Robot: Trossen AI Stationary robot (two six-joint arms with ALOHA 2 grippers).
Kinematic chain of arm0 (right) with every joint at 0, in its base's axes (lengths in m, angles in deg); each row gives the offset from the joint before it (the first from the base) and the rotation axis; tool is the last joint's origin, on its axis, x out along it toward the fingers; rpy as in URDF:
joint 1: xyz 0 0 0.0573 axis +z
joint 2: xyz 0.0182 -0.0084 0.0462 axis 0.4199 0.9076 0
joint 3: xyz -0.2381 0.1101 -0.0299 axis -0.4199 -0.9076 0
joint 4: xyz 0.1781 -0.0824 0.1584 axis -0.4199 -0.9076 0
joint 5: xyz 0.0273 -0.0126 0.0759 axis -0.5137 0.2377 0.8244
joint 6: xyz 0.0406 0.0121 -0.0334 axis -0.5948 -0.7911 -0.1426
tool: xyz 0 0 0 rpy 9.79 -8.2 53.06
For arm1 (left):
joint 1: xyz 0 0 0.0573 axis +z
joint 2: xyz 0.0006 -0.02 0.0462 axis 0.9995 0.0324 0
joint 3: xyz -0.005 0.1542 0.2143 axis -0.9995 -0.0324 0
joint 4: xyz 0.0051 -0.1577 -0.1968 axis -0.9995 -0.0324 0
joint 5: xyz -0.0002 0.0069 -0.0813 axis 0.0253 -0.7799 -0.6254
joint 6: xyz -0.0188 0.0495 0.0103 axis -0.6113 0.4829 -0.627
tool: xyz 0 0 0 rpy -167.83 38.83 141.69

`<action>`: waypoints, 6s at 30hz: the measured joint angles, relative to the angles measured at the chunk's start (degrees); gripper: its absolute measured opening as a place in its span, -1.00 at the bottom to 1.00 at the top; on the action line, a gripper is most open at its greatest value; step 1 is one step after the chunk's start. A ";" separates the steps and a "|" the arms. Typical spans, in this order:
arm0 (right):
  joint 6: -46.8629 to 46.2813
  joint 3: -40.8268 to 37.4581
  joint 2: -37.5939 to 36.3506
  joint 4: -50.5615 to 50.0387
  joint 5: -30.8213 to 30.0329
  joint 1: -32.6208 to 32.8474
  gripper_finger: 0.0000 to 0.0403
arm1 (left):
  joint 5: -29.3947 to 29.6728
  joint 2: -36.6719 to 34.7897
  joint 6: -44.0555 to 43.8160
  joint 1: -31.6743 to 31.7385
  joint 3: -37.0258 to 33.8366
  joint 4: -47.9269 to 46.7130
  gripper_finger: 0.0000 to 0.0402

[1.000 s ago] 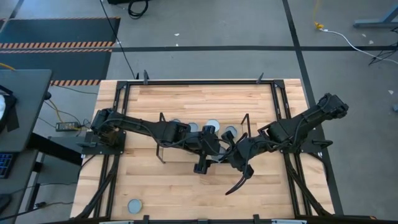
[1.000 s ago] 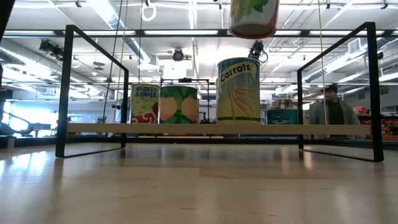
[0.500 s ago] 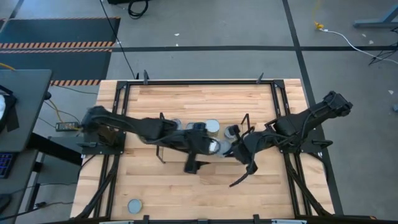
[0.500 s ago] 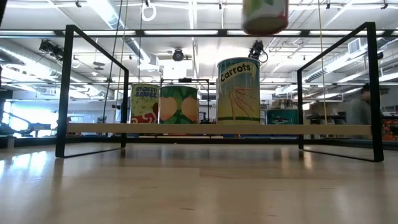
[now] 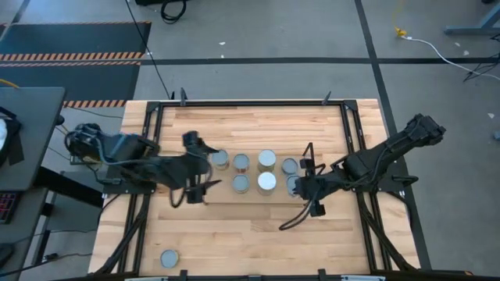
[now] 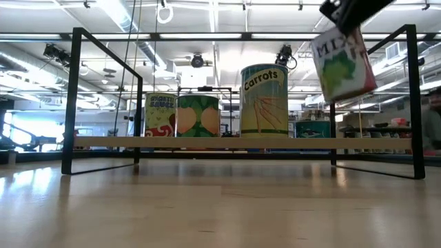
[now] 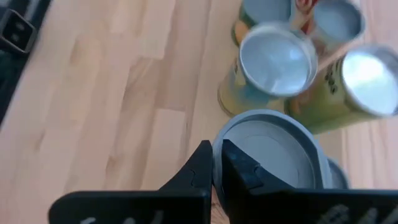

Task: Pick and place cans onto a shelf
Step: Put the white can on the shelf aligned with the green can, then put the yellow can on the shelf aligned with the blue tuna can

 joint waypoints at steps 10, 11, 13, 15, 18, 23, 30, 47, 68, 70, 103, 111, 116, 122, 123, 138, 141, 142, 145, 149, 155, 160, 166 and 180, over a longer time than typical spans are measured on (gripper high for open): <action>0.55 -3.17 -0.22 4.46 -2.85 -0.24 -0.92 | 7.47 -2.99 -5.12 -3.71 -0.04 -5.67 0.93; 1.06 -2.10 -0.19 4.58 -1.98 -0.24 -0.92 | 7.79 -3.05 -5.91 -3.71 -0.06 -6.67 0.93; 2.60 0.66 -0.05 5.76 0.52 -0.34 -0.92 | 7.91 -3.14 -7.75 -3.60 -0.06 -8.36 0.93; 4.96 3.76 0.89 7.69 2.06 -0.64 -0.92 | 7.93 -3.20 -8.31 -3.12 -0.06 -9.84 0.93; 9.55 8.91 4.20 9.74 2.65 -1.46 -0.92 | 7.95 -3.18 -8.22 -2.40 -0.06 -11.44 0.93; 16.53 20.23 13.87 10.86 2.70 -2.86 -0.92 | 8.20 -4.31 -7.74 -1.56 -0.15 -13.11 0.93; 20.15 36.30 27.70 13.07 3.71 -6.28 -0.92 | 10.85 -7.06 -4.93 -1.57 -0.13 -14.13 0.93; 16.28 40.82 45.90 21.63 6.96 -15.03 -0.92 | 11.19 -12.43 -2.13 -1.56 -0.13 -14.33 0.93; 14.91 40.88 50.08 22.17 9.02 -16.98 -0.69 | 11.12 -12.55 -4.23 -1.56 -0.13 -15.50 0.93; 14.91 40.88 50.08 22.21 9.02 -17.02 -0.64 | 11.12 -12.55 -4.23 -1.56 -0.13 -15.58 0.93; 14.08 40.73 45.34 19.53 4.52 -14.79 -0.54 | 0.41 -12.40 -15.52 -5.29 -0.14 -25.18 0.93; 16.33 40.81 38.60 20.07 2.94 -9.76 -0.54 | -7.69 -13.81 -34.84 -15.60 -10.31 -26.02 0.93; 19.71 40.82 36.66 21.46 -1.80 -4.02 -0.55 | -16.61 -13.52 -48.70 -23.70 -22.97 -21.24 0.93; 19.91 40.84 35.64 24.13 -4.80 1.98 -0.55 | -30.72 -12.22 -61.02 -30.74 -36.17 -6.27 0.92; 19.50 40.82 35.71 24.14 -4.78 2.73 -0.55 | -32.76 -11.35 -62.20 -31.78 -37.65 -3.96 0.91; 11.20 40.82 35.90 25.06 -5.06 7.16 -0.55 | -45.45 8.88 -67.85 -37.92 -43.70 19.27 -0.20; 10.14 40.82 35.92 25.14 -5.23 7.85 -0.55 | -45.44 12.17 -68.22 -38.48 -43.71 19.08 -0.50; 9.85 40.81 35.92 25.12 -5.23 8.21 -0.55 | -45.57 13.17 -68.29 -38.70 -43.71 19.11 -0.58; 9.07 40.82 35.94 25.03 -5.29 9.35 -0.55 | -49.00 16.07 -68.05 -39.11 -43.71 20.13 -0.82; 9.13 40.80 35.94 24.85 -9.40 10.86 -0.55 | -50.97 19.04 -66.25 -39.04 -43.71 26.46 -0.97; 8.54 40.68 35.94 22.17 -11.40 11.87 -0.55 | -43.89 21.95 -59.43 -35.32 -43.69 36.44 -0.93; 6.63 37.85 35.98 21.21 -12.02 12.31 -0.55 | -41.65 24.25 -46.04 -28.59 -43.48 42.94 -0.98; 3.52 31.17 35.98 20.05 -11.99 12.53 -0.51 | -56.63 26.08 -30.65 -20.06 -43.96 45.04 -0.97; 4.17 23.81 36.03 26.22 -12.01 10.68 -0.33 | -35.49 21.98 -26.51 -17.42 -43.75 43.81 -0.98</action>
